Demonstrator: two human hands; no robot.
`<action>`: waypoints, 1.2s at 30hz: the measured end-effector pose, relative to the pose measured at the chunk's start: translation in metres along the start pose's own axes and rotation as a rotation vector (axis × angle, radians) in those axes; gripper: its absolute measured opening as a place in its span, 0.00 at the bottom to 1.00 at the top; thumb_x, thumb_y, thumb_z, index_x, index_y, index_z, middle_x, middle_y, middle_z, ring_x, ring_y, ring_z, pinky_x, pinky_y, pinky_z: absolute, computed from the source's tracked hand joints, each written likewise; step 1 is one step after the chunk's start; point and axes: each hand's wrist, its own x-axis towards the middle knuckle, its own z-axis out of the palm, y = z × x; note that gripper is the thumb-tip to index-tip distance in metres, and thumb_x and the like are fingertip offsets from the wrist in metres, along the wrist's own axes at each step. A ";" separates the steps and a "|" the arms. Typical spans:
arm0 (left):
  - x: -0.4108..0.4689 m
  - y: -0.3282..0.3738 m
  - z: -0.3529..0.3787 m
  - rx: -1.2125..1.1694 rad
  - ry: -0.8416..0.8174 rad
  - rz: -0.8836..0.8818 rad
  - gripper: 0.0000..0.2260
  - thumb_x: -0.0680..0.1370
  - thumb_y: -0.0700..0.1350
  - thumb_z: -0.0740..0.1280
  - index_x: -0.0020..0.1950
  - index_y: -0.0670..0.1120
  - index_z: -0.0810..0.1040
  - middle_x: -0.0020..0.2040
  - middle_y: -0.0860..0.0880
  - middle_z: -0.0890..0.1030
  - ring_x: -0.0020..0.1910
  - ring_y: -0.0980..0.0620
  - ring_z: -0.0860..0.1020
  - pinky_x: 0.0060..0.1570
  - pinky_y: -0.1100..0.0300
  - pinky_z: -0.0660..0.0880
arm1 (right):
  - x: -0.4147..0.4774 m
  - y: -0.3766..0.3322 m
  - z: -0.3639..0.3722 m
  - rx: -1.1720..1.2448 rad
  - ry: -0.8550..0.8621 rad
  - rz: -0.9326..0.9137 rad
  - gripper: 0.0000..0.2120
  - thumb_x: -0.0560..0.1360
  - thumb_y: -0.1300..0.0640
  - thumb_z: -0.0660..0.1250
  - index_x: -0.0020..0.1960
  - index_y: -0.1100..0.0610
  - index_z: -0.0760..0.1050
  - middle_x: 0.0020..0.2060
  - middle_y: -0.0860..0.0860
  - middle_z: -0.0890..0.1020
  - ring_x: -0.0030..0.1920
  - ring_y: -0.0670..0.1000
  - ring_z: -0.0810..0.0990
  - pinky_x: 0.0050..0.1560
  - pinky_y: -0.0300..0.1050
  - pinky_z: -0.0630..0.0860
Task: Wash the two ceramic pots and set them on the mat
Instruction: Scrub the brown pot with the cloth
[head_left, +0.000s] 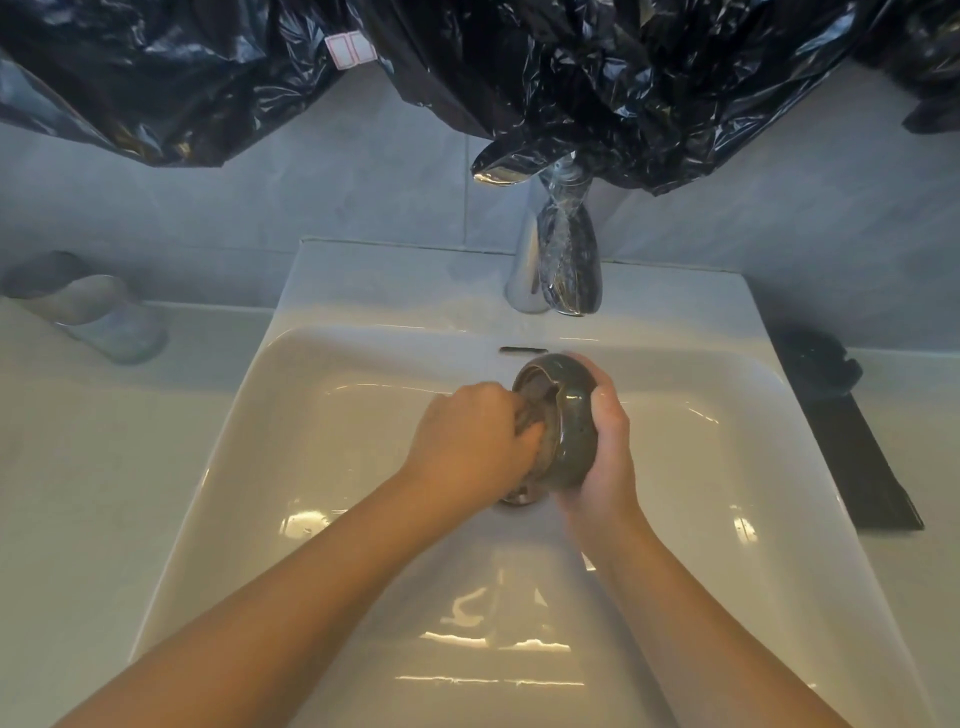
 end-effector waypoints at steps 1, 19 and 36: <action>0.002 0.002 -0.002 -0.166 -0.121 -0.105 0.18 0.78 0.52 0.61 0.30 0.47 0.70 0.30 0.49 0.70 0.32 0.46 0.70 0.32 0.58 0.65 | 0.000 0.000 -0.001 -0.062 -0.004 -0.078 0.28 0.67 0.38 0.69 0.62 0.51 0.75 0.53 0.52 0.81 0.53 0.51 0.81 0.48 0.45 0.79; -0.038 -0.037 -0.032 -0.176 0.154 0.371 0.21 0.74 0.49 0.71 0.63 0.57 0.68 0.56 0.56 0.72 0.49 0.61 0.73 0.47 0.65 0.74 | -0.005 -0.003 0.003 0.160 -0.088 0.162 0.50 0.57 0.31 0.74 0.68 0.62 0.72 0.55 0.57 0.81 0.57 0.57 0.78 0.55 0.51 0.76; 0.000 -0.021 -0.010 0.201 0.449 0.433 0.12 0.70 0.52 0.63 0.31 0.45 0.75 0.34 0.47 0.73 0.31 0.45 0.72 0.36 0.54 0.63 | -0.006 -0.005 0.010 0.306 -0.110 0.252 0.42 0.63 0.37 0.74 0.70 0.60 0.71 0.55 0.57 0.82 0.53 0.54 0.82 0.49 0.49 0.80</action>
